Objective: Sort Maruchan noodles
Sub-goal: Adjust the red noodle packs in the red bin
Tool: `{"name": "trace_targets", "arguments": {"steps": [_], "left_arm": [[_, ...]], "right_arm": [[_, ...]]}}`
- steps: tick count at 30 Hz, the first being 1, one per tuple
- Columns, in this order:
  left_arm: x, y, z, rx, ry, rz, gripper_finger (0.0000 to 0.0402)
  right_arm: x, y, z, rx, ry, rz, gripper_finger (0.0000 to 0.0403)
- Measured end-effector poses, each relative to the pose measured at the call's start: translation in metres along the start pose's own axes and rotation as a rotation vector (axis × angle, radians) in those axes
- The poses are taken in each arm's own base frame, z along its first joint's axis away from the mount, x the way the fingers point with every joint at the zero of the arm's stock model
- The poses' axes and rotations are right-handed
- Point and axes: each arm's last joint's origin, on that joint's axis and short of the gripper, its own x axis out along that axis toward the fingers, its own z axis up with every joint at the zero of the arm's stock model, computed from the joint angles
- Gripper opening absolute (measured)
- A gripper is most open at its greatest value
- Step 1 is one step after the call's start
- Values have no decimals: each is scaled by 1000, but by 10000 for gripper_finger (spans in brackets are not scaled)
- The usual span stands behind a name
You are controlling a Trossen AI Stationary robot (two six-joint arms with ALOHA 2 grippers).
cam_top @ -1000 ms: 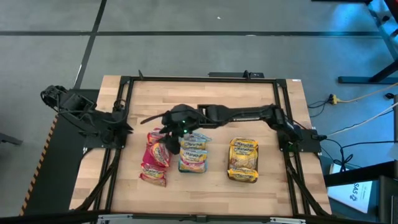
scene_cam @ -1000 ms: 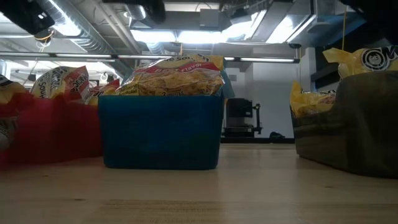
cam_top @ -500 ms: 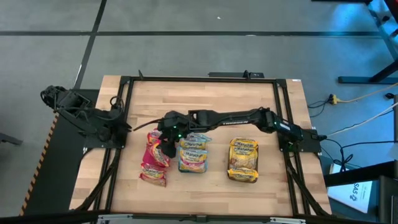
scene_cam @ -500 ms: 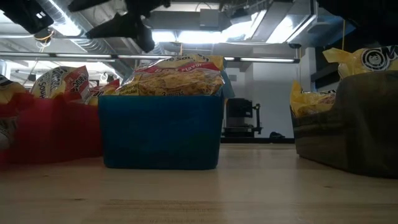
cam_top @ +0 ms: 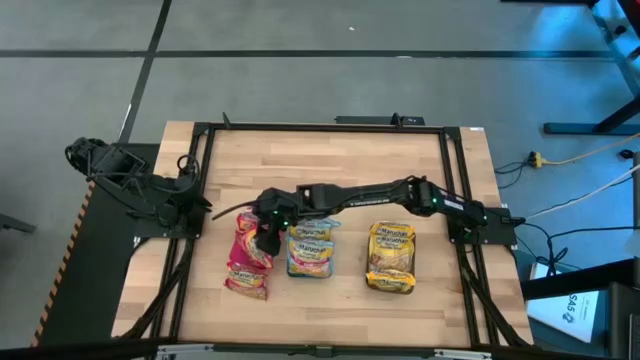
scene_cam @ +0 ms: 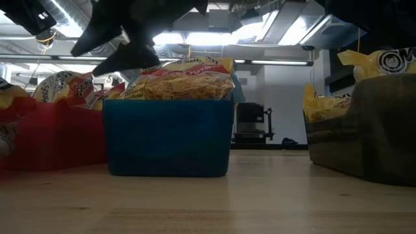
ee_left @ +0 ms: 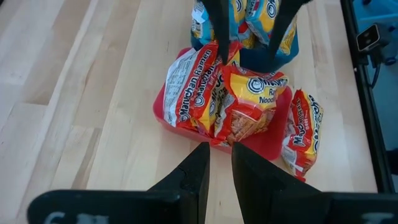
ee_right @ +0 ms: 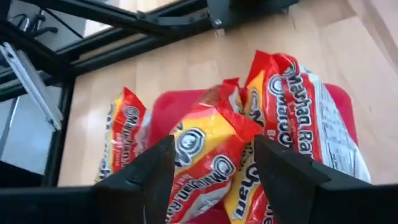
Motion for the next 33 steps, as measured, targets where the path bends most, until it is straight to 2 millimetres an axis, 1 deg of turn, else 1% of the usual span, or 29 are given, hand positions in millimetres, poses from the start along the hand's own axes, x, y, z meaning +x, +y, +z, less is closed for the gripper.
{"name": "trace_targets", "arguments": {"steps": [7, 11, 14, 19, 22, 27, 33], "left_arm": [[0, 0, 0, 0, -2, -1, 61], [0, 0, 0, -1, -3, -2, 61], [0, 0, 0, -2, -4, -2, 61], [0, 0, 0, -2, -4, -2, 61], [0, 0, 0, -2, -4, -2, 61], [0, 0, 0, -2, -4, -2, 61], [0, 0, 0, -3, -4, -3, 61]], "right_arm": [[1, -3, -5, -4, 38, -51, 216], [1, -3, -3, -6, 23, -45, 214], [1, -3, -4, -5, 28, -47, 198], [1, -2, -2, -8, 11, -34, 155], [1, -1, -1, -9, 0, -28, 144], [1, -2, -1, -9, -1, -34, 147], [13, -4, -3, 4, -34, -23, 153]]}}
